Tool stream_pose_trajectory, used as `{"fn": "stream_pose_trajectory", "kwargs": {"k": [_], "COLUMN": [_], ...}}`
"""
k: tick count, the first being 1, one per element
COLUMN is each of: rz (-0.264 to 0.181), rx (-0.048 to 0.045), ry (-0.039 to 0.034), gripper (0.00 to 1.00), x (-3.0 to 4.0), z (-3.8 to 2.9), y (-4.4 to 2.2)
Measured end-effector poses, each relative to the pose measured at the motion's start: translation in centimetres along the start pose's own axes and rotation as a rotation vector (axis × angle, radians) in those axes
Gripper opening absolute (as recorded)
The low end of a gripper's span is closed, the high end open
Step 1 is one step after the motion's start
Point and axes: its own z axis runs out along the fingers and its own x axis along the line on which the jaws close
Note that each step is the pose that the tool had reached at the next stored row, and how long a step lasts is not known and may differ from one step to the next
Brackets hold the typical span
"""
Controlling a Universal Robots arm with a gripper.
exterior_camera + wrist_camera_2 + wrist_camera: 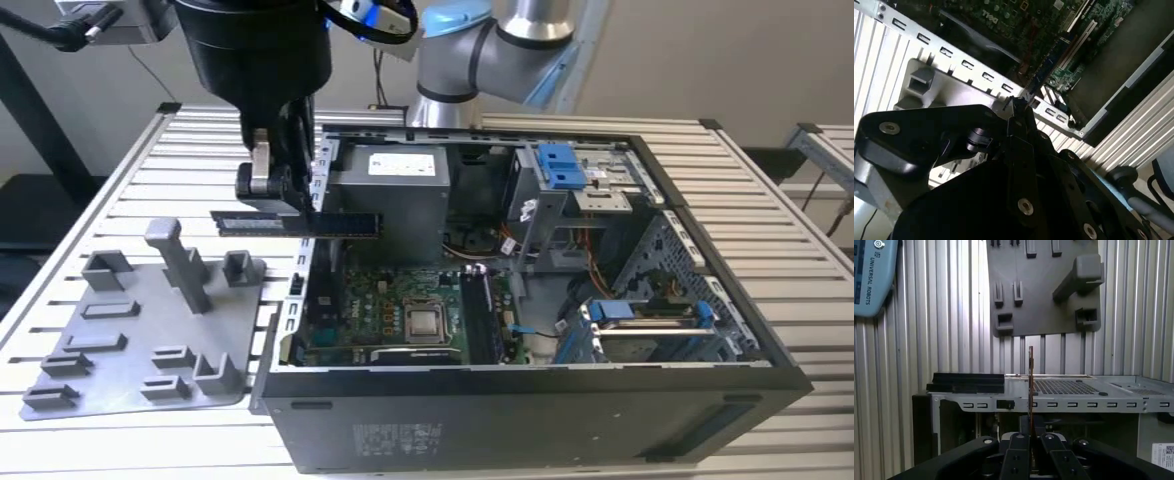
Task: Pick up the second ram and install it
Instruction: 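Pick up the second ram and move it above second insertion slot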
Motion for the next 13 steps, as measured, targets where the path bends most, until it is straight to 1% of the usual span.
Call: {"fn": "stream_pose_trajectory", "kwargs": {"k": [13], "rz": [0.0], "rx": [0.0], "ry": [0.0], "gripper": [0.14], "x": [-0.05], "z": [0.0], "y": [-3.02]}}
